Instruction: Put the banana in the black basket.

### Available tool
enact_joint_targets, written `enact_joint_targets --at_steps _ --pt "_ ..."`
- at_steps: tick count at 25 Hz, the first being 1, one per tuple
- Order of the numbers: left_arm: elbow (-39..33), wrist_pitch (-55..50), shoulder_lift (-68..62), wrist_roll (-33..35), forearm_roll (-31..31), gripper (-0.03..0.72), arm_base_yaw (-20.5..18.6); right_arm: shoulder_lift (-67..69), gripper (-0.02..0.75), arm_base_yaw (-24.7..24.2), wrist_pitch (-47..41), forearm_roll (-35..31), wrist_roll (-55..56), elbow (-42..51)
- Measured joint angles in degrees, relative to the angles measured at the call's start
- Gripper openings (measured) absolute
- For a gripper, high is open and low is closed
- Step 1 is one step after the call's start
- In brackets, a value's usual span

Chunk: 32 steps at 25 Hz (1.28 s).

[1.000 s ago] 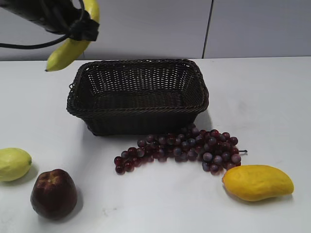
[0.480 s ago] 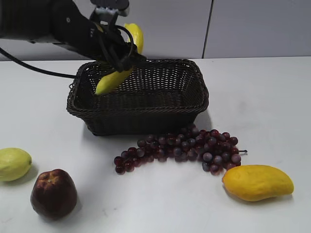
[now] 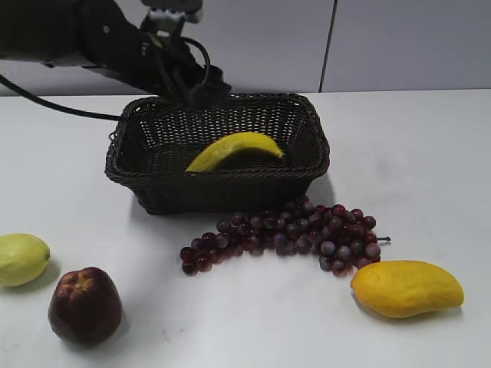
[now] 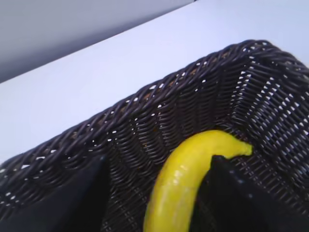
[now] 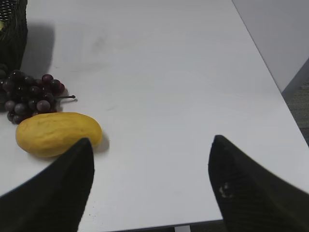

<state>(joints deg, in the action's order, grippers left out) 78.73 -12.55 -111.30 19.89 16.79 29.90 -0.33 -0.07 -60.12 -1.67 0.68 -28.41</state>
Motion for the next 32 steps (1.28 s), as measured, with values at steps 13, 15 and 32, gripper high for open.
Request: enact_joint_targets --at_steps 13,15,32 --pt "0.0 -27.9 20.8 -3.9 -1.6 0.616 -3.7 0.0 0.589 0.0 0.0 0.0 0.0 0.0" --pt "0.0 -32.9 23.3 -6.4 -3.4 0.611 -5.7 0.0 0.589 0.0 0.0 0.0 0.0 0.0" --pt "-10.7 -52.4 48.5 -11.3 -9.8 0.59 -30.7 0.0 0.589 0.0 0.0 0.0 0.0 0.0"
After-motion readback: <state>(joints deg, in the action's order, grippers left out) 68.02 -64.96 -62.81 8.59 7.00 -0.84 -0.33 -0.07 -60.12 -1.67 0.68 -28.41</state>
